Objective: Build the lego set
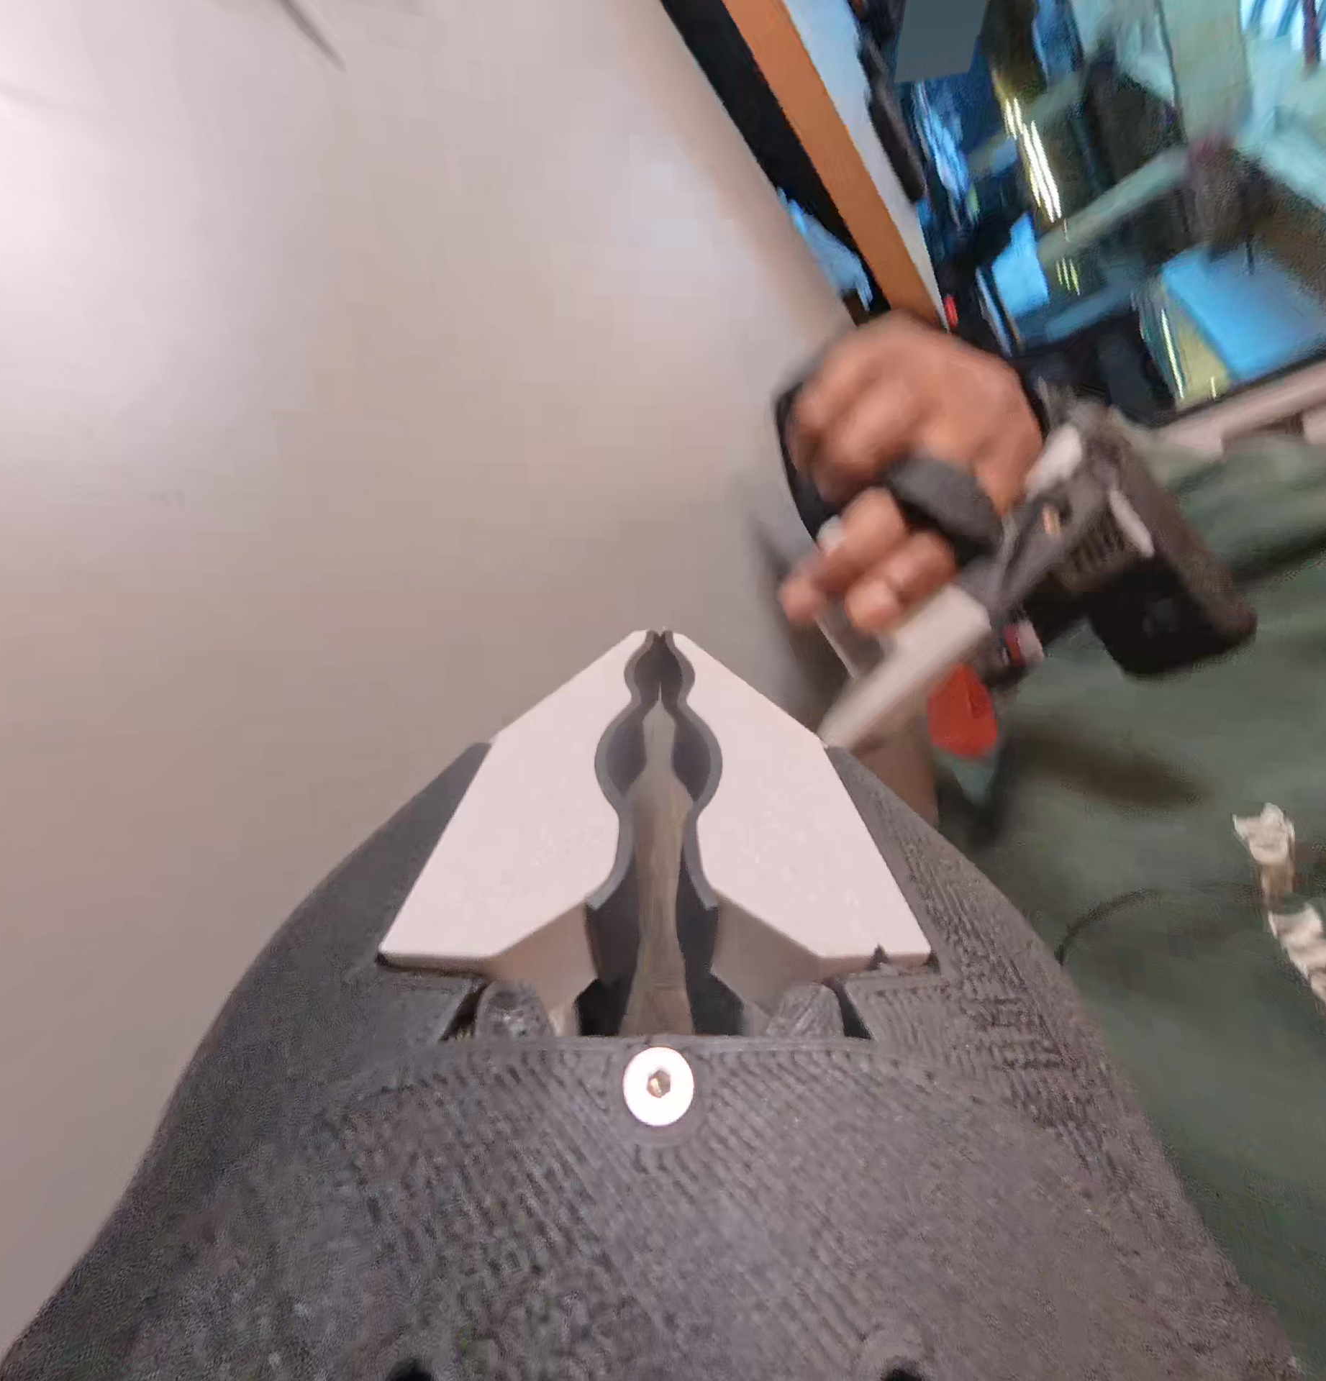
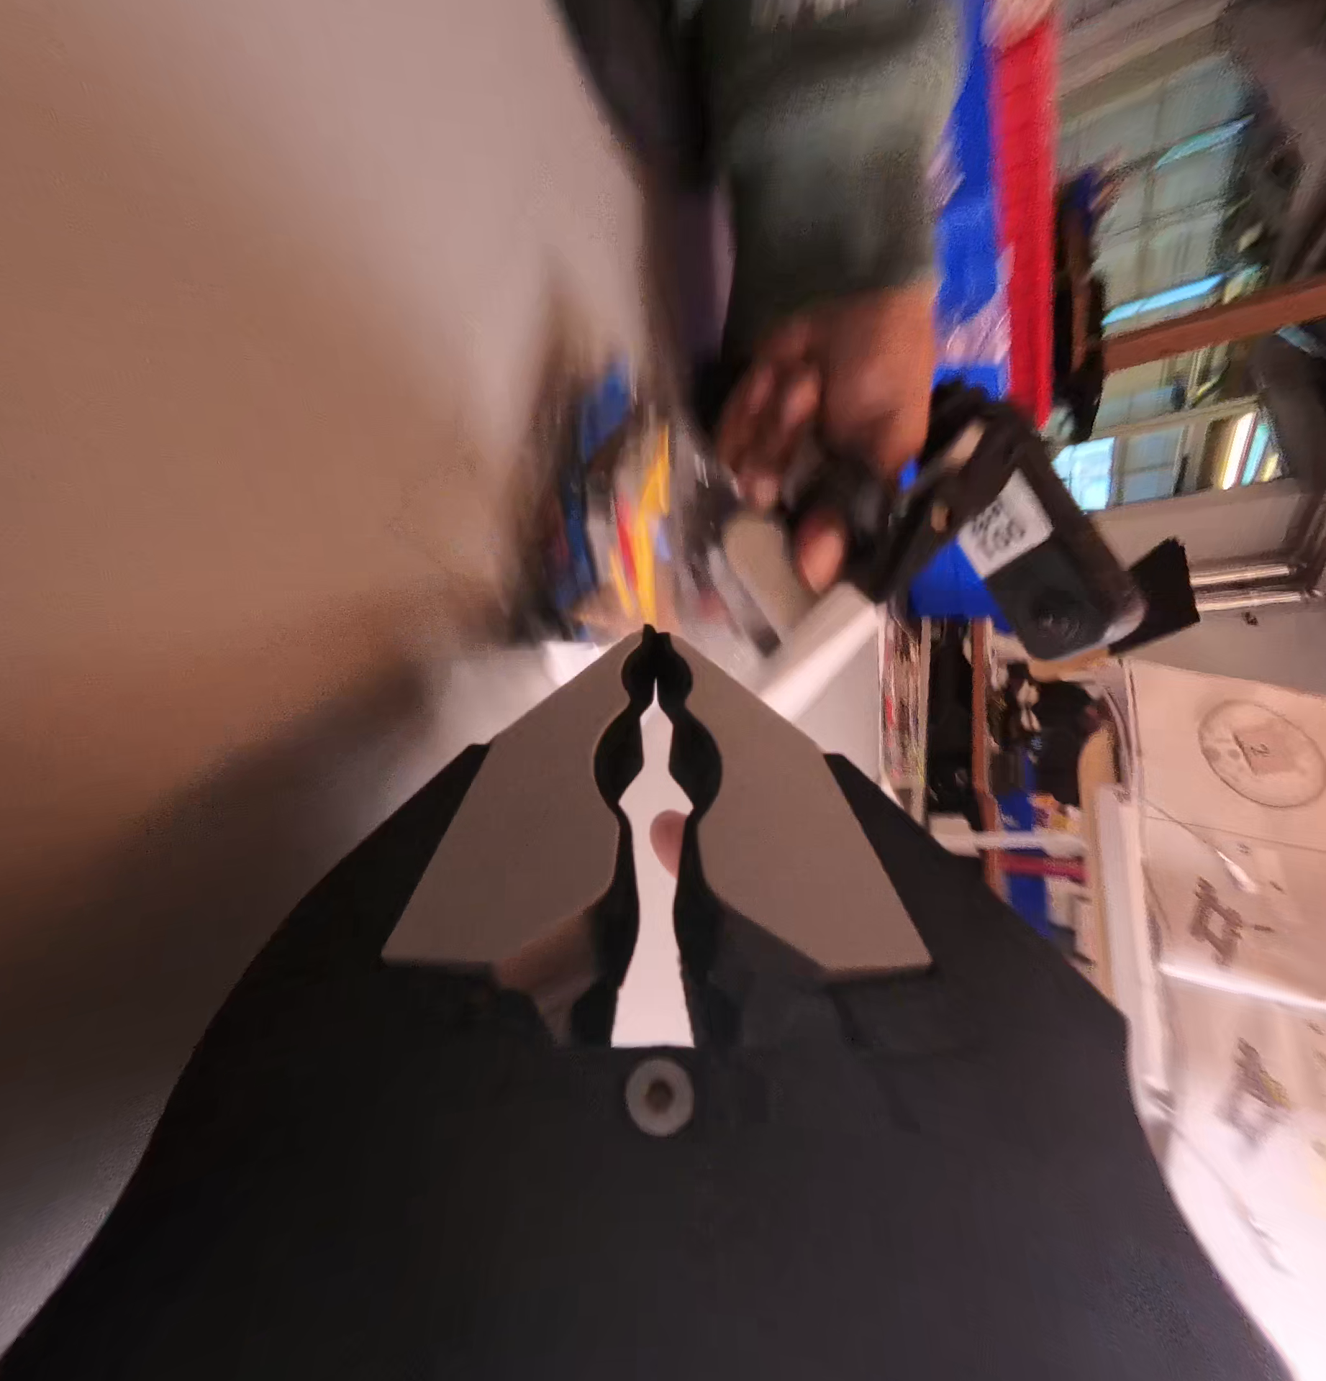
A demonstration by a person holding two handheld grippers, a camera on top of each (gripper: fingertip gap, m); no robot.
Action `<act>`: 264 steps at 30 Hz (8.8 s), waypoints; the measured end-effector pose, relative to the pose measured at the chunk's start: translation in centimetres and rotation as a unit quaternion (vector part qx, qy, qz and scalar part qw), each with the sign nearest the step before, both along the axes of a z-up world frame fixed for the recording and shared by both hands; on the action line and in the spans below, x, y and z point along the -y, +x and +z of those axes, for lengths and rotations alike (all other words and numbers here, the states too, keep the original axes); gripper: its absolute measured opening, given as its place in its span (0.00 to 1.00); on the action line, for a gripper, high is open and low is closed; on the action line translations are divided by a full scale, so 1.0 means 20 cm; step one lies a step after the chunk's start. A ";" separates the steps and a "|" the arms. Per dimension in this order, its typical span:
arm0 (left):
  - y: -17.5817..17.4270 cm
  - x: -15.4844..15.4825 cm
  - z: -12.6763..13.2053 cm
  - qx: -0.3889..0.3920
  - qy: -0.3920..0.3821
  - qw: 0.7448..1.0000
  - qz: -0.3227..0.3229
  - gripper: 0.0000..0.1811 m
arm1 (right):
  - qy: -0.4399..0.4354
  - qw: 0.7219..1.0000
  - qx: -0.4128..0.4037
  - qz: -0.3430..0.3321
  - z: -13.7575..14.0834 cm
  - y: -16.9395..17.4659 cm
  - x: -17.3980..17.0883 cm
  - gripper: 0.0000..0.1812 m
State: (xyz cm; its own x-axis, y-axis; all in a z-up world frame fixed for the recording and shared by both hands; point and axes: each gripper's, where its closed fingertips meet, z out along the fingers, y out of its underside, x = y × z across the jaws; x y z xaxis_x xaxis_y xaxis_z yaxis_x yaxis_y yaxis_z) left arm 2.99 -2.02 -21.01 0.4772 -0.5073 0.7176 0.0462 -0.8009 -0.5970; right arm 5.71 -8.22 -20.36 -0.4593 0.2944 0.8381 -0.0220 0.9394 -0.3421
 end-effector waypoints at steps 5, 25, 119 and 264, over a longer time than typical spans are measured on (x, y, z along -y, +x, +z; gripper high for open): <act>0.08 0.13 0.02 -0.007 0.037 0.997 -0.068 0.00 | -0.063 0.993 -0.007 -0.101 0.05 0.01 -0.23 0.00; 0.12 0.15 0.23 0.020 0.104 0.992 -0.067 0.00 | -0.544 0.823 0.126 -0.103 0.19 -0.05 -0.16 0.02; -0.36 -0.03 0.03 -0.176 0.144 0.973 0.048 0.22 | -0.346 0.825 0.314 -0.318 -0.17 -0.03 -0.15 0.30; 0.14 0.34 0.16 -0.028 0.107 0.979 -0.171 0.00 | -0.594 0.766 0.224 -0.095 0.20 -0.04 -0.05 0.15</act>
State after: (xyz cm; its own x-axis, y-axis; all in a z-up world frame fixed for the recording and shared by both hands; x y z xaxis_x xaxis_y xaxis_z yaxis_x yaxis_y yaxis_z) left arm 5.79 -8.92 -17.71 0.2884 -0.7806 0.5546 -0.2411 -0.6197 -0.7469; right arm 4.99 -7.20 -16.44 -0.4770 0.8247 -0.3038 0.4465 -0.0703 -0.8920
